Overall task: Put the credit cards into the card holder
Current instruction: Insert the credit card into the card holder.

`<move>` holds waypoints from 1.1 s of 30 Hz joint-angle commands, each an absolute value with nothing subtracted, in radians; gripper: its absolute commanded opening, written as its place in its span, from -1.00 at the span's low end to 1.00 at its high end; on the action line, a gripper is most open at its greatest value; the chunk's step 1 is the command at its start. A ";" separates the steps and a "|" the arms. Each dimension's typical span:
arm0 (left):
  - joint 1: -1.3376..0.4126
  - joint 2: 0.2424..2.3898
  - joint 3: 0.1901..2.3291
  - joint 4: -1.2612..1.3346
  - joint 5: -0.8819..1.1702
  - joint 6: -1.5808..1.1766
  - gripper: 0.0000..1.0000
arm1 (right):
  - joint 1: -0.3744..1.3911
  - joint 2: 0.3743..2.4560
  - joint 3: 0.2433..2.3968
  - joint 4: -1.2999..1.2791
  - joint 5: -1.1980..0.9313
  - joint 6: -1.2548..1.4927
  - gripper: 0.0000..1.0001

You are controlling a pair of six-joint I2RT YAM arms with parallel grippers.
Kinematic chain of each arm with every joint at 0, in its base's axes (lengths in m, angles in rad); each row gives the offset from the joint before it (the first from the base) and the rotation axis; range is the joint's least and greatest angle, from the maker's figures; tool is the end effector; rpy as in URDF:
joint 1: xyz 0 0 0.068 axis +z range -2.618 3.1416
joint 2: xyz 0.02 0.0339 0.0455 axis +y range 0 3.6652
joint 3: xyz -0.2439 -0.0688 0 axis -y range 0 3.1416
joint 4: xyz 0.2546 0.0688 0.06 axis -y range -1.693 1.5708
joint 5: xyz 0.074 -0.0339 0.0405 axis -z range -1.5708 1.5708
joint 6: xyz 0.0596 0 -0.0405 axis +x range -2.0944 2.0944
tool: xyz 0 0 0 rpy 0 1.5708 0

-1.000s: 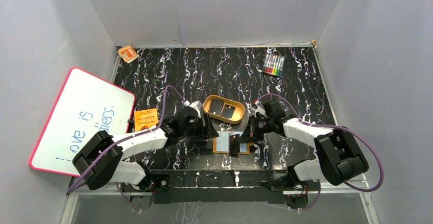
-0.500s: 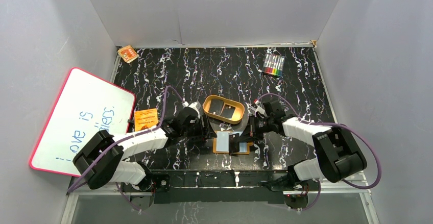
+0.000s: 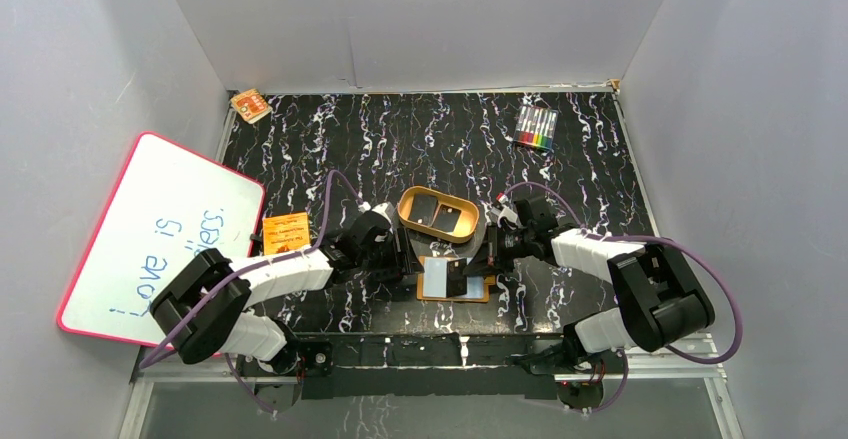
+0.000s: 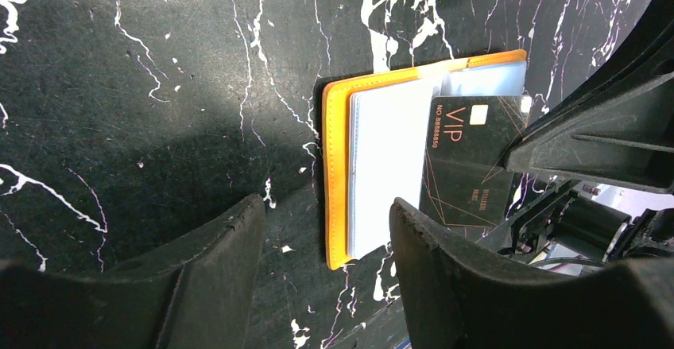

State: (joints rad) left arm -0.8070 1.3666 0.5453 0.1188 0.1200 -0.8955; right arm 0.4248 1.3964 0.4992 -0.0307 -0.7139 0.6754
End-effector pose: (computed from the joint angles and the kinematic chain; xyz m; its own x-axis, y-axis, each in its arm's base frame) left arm 0.1951 -0.2141 0.1208 -0.8884 -0.1928 -0.4167 0.1389 0.7522 -0.6441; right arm 0.2160 0.1406 0.0969 -0.9875 0.0719 -0.1402 -0.0663 0.6174 0.7838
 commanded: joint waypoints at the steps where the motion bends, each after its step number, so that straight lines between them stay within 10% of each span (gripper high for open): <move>1: -0.805 1.365 0.549 0.117 0.130 -0.885 0.12 | 0.420 1.408 0.513 0.026 -0.705 0.683 -1.00; 33: -0.805 1.423 0.551 0.146 0.165 -0.892 0.07 | 0.443 1.454 0.505 0.088 -0.662 0.693 -1.00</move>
